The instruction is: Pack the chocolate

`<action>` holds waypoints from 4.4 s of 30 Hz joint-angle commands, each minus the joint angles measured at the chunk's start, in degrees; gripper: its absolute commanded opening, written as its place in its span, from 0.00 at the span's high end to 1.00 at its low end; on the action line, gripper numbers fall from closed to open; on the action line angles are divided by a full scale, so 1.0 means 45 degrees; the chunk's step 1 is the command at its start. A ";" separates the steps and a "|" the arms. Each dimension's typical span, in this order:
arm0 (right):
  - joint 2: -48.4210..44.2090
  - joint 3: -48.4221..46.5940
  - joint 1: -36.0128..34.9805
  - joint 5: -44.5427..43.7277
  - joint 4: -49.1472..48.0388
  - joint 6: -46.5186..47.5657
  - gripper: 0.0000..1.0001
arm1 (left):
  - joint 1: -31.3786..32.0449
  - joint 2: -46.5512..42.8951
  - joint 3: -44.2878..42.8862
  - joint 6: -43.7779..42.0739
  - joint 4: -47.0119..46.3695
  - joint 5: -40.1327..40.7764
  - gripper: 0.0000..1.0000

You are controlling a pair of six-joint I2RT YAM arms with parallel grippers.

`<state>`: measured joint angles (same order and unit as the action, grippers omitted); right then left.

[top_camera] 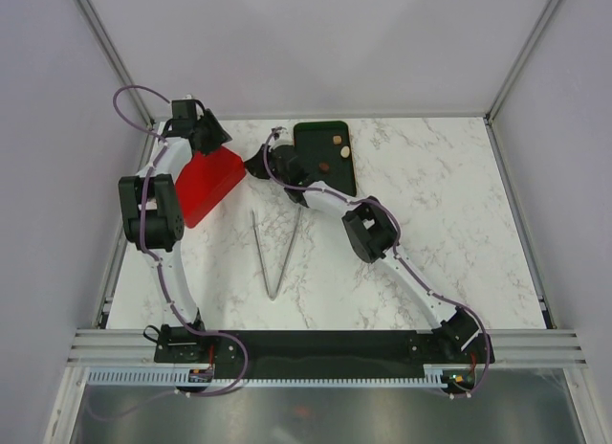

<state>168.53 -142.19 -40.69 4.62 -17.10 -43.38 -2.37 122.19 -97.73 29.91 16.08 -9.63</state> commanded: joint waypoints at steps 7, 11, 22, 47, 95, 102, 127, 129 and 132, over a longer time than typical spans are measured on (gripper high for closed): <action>-0.0946 0.1363 -0.1057 0.1707 -0.0027 0.0773 0.82 | 0.0234 0.1304 0.1229 0.0521 0.2619 -0.0850 0.46; -0.1318 0.2261 -0.0901 0.1396 -0.0517 0.0225 0.81 | 0.0234 0.0895 0.1543 0.0268 0.2619 -0.0634 0.46; -0.2313 0.2984 0.0096 0.1569 -0.0436 -0.0926 0.63 | -0.0331 -0.1389 -0.0215 -0.0787 0.4259 0.0440 0.44; -0.2882 0.1658 -0.0040 0.1336 -0.1043 -0.1005 0.43 | -0.3262 -0.3521 0.3086 -0.1003 0.4338 0.2218 0.44; -0.1983 0.1540 -0.0588 -0.0247 0.0227 0.1632 0.41 | -0.3223 -0.2720 0.3163 -0.0671 0.4065 0.0832 0.44; -0.1066 0.0994 -0.0646 0.0262 0.1454 0.0460 0.51 | -0.2911 -0.2584 0.3242 -0.0475 0.3811 0.0480 0.44; -0.1318 0.1969 -0.0509 0.1901 0.1731 -0.0088 0.73 | -0.2891 -0.0594 -0.1926 -0.0572 0.3341 0.0596 0.51; -0.1221 0.1930 -0.0490 0.1980 0.1652 -0.0068 0.73 | -0.2910 0.0051 -0.2459 -0.0845 0.3341 0.0926 0.51; -0.1084 0.1852 -0.0490 0.2058 0.1535 -0.0127 0.73 | -0.2949 0.0949 -0.2929 -0.1138 0.3380 0.1591 0.51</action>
<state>160.90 -135.41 -41.93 10.07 -16.60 -45.91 -15.55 122.50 -108.03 27.42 31.03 -6.31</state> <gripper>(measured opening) 0.281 0.492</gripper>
